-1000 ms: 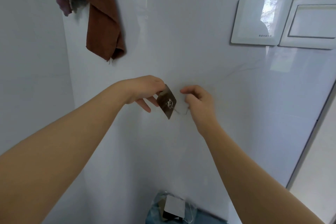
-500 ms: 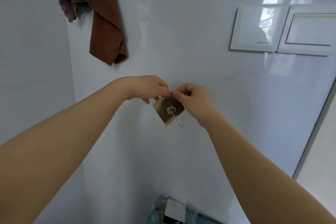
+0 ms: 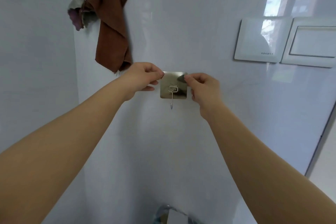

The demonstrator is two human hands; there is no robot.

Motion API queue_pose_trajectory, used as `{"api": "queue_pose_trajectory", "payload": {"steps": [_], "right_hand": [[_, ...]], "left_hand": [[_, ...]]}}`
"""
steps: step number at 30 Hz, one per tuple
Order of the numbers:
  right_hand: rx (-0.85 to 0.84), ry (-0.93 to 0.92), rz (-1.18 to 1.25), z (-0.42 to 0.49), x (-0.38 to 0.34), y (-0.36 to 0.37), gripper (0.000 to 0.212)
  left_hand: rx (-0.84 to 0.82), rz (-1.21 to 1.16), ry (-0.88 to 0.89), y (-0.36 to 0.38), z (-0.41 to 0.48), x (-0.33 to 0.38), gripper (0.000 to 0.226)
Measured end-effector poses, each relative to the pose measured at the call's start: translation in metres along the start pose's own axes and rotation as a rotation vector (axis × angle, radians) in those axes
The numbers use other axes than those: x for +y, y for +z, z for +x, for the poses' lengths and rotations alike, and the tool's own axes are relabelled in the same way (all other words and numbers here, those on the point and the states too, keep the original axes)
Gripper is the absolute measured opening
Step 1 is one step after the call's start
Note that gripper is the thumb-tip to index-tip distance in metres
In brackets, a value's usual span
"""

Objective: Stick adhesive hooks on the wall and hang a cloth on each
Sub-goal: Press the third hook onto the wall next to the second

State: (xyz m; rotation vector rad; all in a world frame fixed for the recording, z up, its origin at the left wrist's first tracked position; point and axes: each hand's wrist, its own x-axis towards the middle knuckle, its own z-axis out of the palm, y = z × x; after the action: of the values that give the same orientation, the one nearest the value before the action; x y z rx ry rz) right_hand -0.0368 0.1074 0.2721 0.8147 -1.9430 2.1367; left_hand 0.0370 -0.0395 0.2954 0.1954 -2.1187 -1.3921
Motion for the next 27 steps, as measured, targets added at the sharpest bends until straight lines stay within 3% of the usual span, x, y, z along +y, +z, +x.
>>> {"api": "queue_pose_trajectory", "payload": {"steps": [10, 17, 23, 27], "right_hand": [[0.064, -0.242, -0.151, 0.069, -0.089, 0.046, 0.027], [0.132, -0.384, -0.258, 0.122, -0.140, 0.086, 0.028], [0.237, -0.512, -0.319, 0.150, -0.174, 0.112, 0.012], [0.298, -0.534, -0.353, 0.166, -0.197, 0.125, 0.019]], "left_hand": [[0.218, -0.139, 0.152, -0.045, 0.057, 0.063, 0.021], [0.221, -0.190, 0.251, -0.087, 0.106, 0.097, 0.021], [0.251, -0.192, 0.377, -0.117, 0.144, 0.128, 0.024], [0.267, -0.163, 0.457, -0.134, 0.167, 0.146, 0.022]]}}
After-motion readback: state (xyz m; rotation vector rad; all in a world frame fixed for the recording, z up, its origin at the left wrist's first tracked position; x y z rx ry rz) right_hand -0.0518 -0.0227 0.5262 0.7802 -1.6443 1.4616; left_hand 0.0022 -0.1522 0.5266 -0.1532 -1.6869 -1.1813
